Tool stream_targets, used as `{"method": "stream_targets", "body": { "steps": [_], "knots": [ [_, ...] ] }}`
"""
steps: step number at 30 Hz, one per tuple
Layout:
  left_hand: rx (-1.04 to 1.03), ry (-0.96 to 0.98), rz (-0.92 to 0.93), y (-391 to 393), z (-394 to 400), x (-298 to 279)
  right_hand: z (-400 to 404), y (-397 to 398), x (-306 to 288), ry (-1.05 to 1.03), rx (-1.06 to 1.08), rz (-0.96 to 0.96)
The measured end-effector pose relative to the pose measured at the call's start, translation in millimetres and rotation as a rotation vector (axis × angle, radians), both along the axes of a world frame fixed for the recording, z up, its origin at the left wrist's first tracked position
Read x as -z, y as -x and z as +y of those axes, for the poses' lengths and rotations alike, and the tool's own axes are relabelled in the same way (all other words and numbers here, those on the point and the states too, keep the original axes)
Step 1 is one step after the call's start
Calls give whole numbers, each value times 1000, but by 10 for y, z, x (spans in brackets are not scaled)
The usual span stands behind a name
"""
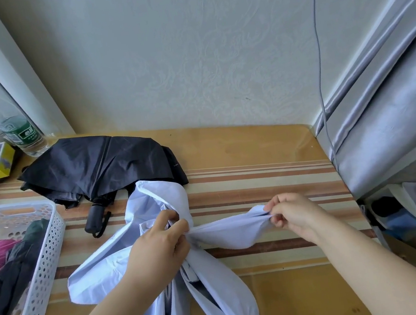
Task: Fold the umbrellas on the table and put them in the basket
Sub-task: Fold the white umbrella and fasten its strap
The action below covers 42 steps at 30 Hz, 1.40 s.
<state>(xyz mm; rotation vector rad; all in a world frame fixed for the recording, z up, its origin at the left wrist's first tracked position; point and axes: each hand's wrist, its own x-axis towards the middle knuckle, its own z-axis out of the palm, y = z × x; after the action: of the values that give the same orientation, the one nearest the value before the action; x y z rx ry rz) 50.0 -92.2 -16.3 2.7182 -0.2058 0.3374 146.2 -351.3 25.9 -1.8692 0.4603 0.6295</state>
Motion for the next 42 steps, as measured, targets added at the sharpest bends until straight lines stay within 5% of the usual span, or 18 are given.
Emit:
{"method": "stream_targets", "body": {
  "steps": [2,5,7,11,16,22,25,31,39,42],
  "knots": [
    [23,27,-11,7,39,-6,-10,65,-11,243,-278,-55],
    [52,61,-38,32,56,-31,151,217,-178,768,-643,-440],
    [83,58,-45,42,42,-27,408,306,-310,682,-812,-625],
    [149,-11,-37,37,-4,-18,906,493,-249,644,-1156,-645],
    [330,-171,-111,-17,50,-51,1039,571,-114,592,-1021,-625],
    [652,-365,-122,-110,192,-242,902,742,47,281,-774,-556],
    [534,-335,-43,-120,177,-307,862,778,81,254,-695,-477],
    [149,262,-23,111,-59,-5,969,822,81,169,-593,-431],
    [118,214,-84,195,42,72,937,907,19,53,-700,-351],
    [141,226,-87,266,19,89,827,773,-58,136,-605,-500]
  ]
}}
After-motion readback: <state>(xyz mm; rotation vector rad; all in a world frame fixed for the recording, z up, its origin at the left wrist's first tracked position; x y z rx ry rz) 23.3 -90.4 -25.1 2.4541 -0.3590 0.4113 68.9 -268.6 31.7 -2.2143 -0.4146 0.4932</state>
